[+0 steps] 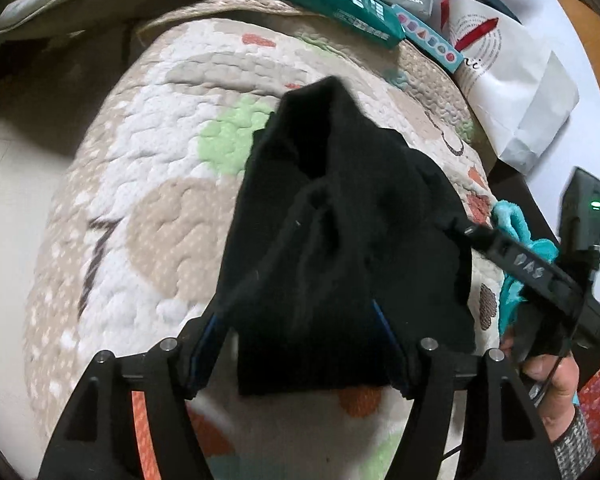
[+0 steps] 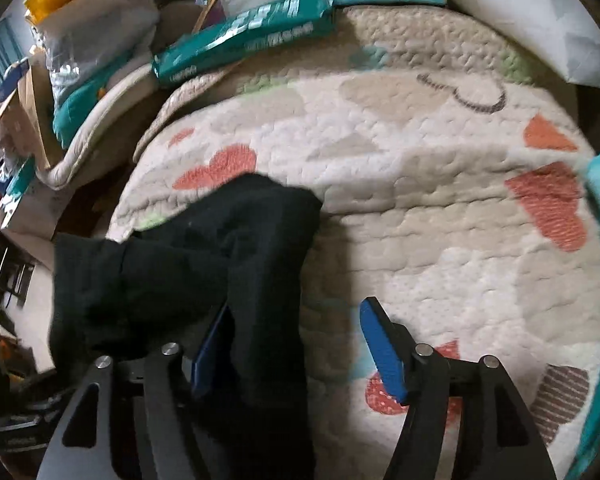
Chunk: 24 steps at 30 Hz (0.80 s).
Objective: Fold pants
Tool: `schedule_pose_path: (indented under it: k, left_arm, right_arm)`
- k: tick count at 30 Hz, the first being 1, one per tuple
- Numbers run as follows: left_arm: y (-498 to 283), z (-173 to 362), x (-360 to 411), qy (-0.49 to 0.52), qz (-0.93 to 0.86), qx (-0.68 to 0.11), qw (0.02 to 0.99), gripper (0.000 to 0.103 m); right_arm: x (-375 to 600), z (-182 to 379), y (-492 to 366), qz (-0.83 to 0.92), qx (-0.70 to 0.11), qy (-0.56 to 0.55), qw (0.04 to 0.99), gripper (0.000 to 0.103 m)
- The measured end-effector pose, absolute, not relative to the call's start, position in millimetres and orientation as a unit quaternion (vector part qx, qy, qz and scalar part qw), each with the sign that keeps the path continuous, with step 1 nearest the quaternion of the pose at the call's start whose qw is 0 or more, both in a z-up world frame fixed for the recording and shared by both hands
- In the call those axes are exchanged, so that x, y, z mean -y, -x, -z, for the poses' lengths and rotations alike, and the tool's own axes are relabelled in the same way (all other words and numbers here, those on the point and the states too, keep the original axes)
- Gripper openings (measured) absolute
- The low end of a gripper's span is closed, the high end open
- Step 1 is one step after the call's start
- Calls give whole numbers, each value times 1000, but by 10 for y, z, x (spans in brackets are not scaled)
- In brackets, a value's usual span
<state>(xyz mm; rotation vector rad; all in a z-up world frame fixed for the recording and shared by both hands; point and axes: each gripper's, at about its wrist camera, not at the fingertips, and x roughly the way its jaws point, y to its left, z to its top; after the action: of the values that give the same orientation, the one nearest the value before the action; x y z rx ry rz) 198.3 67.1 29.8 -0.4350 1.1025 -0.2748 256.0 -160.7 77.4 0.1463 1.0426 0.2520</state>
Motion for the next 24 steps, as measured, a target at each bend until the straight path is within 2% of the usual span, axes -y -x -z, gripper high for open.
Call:
schedule_pose_path:
  k: [4,10,16,17,20,21,24]
  left_arm:
    - [-1756,-468,-691,188,99,-502,838,68]
    - [-1363,-776,-639,110,40,-460,880,68]
    - [-863,-1182,-636,49,-37,-373,926,69]
    - [-733,-1281,-640,41,-58,-346,936,74]
    - [-420,-1517,-678,50,-85,-275,956,100]
    - [-301,-1606,-690,55,-81,-252,963,103]
    - [-209,-1728,-677,60,-78,-245,965,103]
  right_arm:
    - [1573,-1067,-2299,-129,-458,-62,877,71]
    - [1454,-1126,-1885,-145,-469,-51,870,71]
    - [1524,-1156,-1352,-145,-474,-68,866,71]
    - [1550,-1179,-1233,-145,-470,-79,867,71]
    - [1596,-1229,-978,-139,-460,-96,872,72]
    - [1602,-1247,-917,-138,-457,-101,873,72]
    - [1607,-1327,-718,-134,-442,-113,880,73]
